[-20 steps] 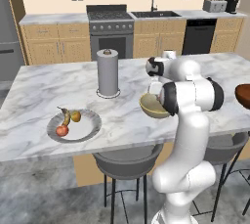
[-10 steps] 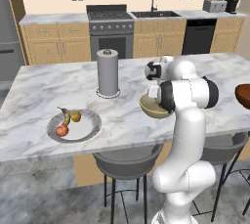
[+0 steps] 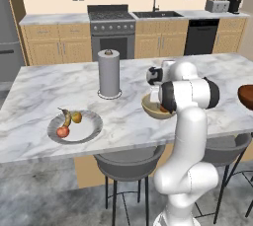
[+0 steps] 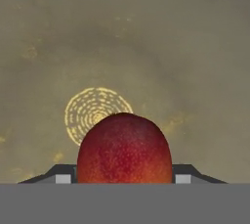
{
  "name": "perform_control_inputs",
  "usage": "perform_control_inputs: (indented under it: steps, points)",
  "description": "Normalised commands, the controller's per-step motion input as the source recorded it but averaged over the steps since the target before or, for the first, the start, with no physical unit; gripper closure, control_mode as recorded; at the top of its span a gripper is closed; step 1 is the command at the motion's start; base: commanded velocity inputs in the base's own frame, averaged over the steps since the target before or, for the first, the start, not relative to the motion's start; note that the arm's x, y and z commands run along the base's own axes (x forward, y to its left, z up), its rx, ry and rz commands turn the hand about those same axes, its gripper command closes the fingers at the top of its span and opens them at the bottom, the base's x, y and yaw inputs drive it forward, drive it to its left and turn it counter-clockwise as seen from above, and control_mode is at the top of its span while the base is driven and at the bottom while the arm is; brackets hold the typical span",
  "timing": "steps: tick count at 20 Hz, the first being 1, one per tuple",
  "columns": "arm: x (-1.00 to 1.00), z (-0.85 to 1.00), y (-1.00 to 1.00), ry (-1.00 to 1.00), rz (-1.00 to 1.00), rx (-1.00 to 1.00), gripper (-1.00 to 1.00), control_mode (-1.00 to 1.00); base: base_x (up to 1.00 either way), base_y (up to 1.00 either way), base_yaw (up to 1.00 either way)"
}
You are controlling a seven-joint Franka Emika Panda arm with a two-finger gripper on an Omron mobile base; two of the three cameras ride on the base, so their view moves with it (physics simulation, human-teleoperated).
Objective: Take the fruits from the plate on the dining counter and place two fruits in each bowl.
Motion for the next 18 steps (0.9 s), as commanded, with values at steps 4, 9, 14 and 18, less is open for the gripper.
perform_control_inputs:
  steps: [4, 9, 14, 18]
  points:
    - [0.00, -0.20, 0.00, 0.00, 0.00, 0.00, 1.00, -1.00, 0.00, 0.00, 0.00]
    - [0.00, 0.00, 0.00, 0.00, 0.00, 0.00, -1.00, -1.00, 0.00, 0.00, 0.00]
    - [0.00, 0.00, 0.00, 0.00, 0.00, 0.00, -1.00, -1.00, 0.00, 0.00, 0.00]
    - [0.00, 0.00, 0.00, 0.00, 0.00, 0.00, -1.00, -1.00, 0.00, 0.00, 0.00]
